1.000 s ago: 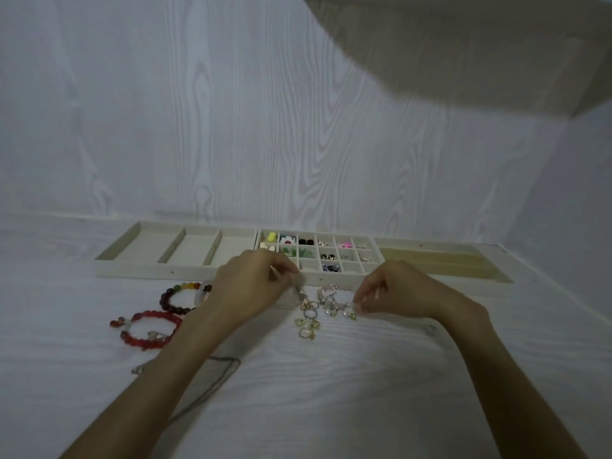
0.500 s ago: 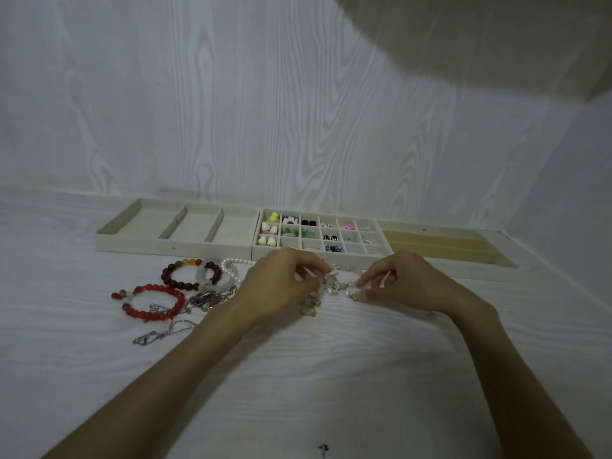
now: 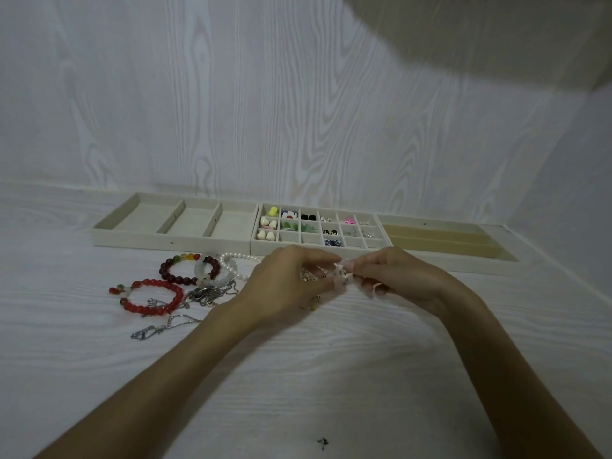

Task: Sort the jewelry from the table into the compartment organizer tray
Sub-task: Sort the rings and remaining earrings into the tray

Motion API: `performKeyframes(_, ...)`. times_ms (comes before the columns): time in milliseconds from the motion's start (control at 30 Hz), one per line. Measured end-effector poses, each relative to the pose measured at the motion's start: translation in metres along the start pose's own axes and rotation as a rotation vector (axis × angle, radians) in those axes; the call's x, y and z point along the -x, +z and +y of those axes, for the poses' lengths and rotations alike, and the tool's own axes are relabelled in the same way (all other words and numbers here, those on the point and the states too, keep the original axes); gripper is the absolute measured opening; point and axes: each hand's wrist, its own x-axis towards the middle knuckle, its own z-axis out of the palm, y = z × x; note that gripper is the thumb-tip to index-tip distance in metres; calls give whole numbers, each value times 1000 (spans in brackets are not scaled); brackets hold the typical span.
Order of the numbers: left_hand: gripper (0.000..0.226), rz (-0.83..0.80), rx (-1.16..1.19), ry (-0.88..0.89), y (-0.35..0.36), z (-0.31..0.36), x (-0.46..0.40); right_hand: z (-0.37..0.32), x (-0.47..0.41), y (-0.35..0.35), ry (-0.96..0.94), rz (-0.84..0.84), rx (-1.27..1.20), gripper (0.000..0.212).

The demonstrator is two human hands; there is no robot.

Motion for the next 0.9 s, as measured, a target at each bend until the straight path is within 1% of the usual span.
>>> performKeyframes(133, 14, 64, 102, -8, -2, 2, 0, -2, 0, 5, 4, -26, -165, 22)
performKeyframes(233, 8, 58, 151, -21, -2, 3, 0, -3, -2, 10, 3, -40, -274, 22)
performKeyframes(300, 6, 57, 161, -25, -1, 3, 1, -4, -3, 14, 5, -16, -327, 21)
performKeyframes(367, 8, 59, 193, -27, 0, 3, 0, -4, -4, 16, -4, 32, -351, 17)
performKeyframes(500, 13, 57, 369, -61, -2, 5, 1, 0, -8, 19, -53, 137, -384, 20)
performKeyframes(567, 16, 55, 419, -87, -3, 6, 1, 1, -7, 20, -97, 143, -378, 23)
performKeyframes(633, 15, 51, 457, -124, -3, 5, 2, 1, -6, 22, -139, 111, -365, 32)
performKeyframes(733, 15, 45, 417, -165, -3, 3, 4, 1, -5, 25, -133, 88, -359, 41)
performKeyframes(833, 11, 74, 140, -118, -4, 3, 9, 2, -6, 30, -110, 120, -380, 32)
performKeyframes(900, 11, 96, 12, -84, -7, 7, 11, 3, -7, 32, -112, 156, -383, 28)
